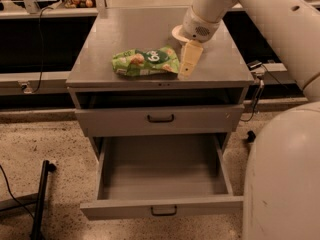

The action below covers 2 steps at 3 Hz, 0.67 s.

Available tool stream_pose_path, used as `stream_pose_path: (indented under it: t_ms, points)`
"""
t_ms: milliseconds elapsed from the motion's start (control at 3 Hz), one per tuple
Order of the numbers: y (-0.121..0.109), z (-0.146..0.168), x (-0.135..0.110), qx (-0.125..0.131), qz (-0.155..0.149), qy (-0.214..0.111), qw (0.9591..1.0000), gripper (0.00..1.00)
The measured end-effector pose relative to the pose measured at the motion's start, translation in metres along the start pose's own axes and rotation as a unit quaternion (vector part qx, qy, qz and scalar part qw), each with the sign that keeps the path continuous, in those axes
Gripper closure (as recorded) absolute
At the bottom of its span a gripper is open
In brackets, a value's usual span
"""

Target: Place green rice chip bag into middle drawer

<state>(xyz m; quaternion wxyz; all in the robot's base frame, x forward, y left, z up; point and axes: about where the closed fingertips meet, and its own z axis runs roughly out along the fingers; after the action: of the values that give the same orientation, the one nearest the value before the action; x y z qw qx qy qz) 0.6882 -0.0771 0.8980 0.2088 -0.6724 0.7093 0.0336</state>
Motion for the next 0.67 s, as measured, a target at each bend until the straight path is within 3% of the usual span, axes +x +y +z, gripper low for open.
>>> stream_pose_path:
  t_ms: [333, 667]
  points:
    - [0.000, 0.001, -0.001, -0.001, 0.000, 0.000, 1.0000, 0.00]
    - [-0.017, 0.020, -0.025, -0.001, -0.021, -0.004, 0.9998, 0.00]
